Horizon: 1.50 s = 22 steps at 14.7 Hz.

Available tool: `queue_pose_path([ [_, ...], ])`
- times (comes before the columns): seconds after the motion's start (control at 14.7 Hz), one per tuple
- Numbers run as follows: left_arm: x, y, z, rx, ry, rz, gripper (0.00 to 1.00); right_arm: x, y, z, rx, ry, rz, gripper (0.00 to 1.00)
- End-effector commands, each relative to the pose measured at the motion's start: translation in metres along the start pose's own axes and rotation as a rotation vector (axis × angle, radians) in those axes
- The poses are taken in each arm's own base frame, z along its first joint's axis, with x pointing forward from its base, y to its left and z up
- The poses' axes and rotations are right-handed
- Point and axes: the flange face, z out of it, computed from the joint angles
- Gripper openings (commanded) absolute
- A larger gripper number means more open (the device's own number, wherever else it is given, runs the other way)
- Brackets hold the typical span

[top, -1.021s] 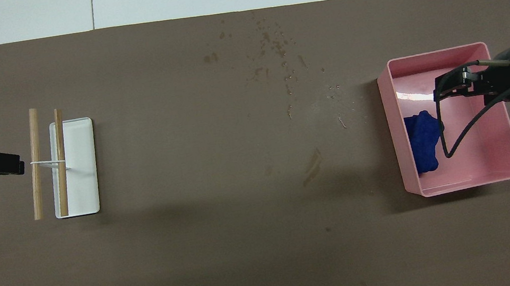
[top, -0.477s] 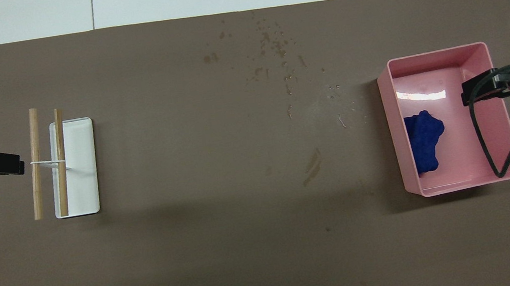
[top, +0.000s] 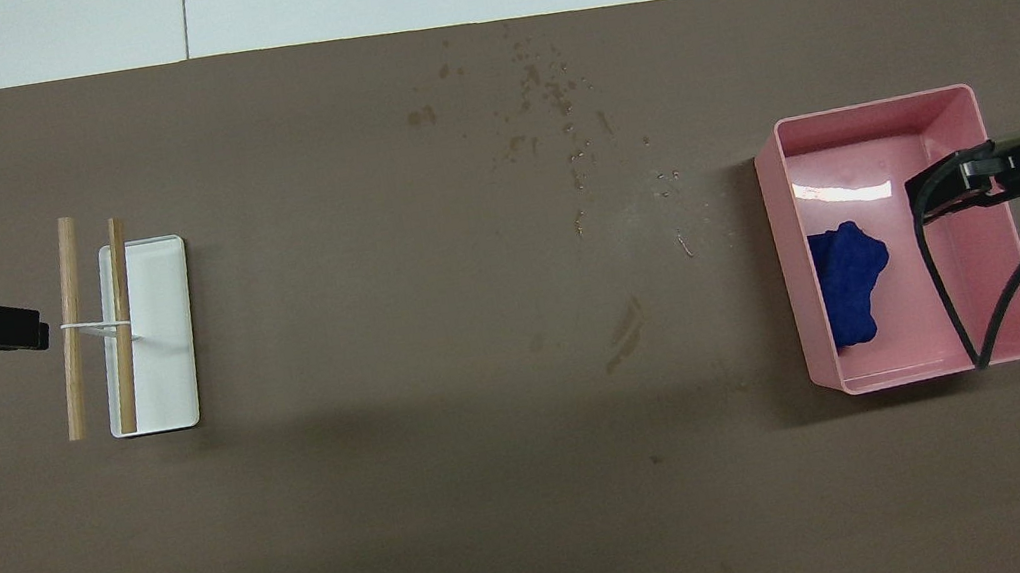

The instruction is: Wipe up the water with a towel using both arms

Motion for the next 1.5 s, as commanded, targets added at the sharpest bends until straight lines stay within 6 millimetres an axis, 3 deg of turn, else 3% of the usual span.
queue_pose_path([
  [0.0, -0.006, 0.0, -0.003, 0.002, -0.007, 0.011, 1.0, 0.0, 0.002, -0.004, 0.001, -0.01, -0.017, 1.0],
  [0.2, -0.006, 0.0, -0.003, 0.002, -0.007, 0.011, 1.0, -0.004, 0.002, -0.003, 0.062, -0.031, 0.0, 1.0],
  [1.43, -0.006, 0.0, -0.003, 0.002, -0.007, 0.011, 1.0, -0.007, 0.014, 0.003, 0.058, -0.045, 0.11, 1.0],
])
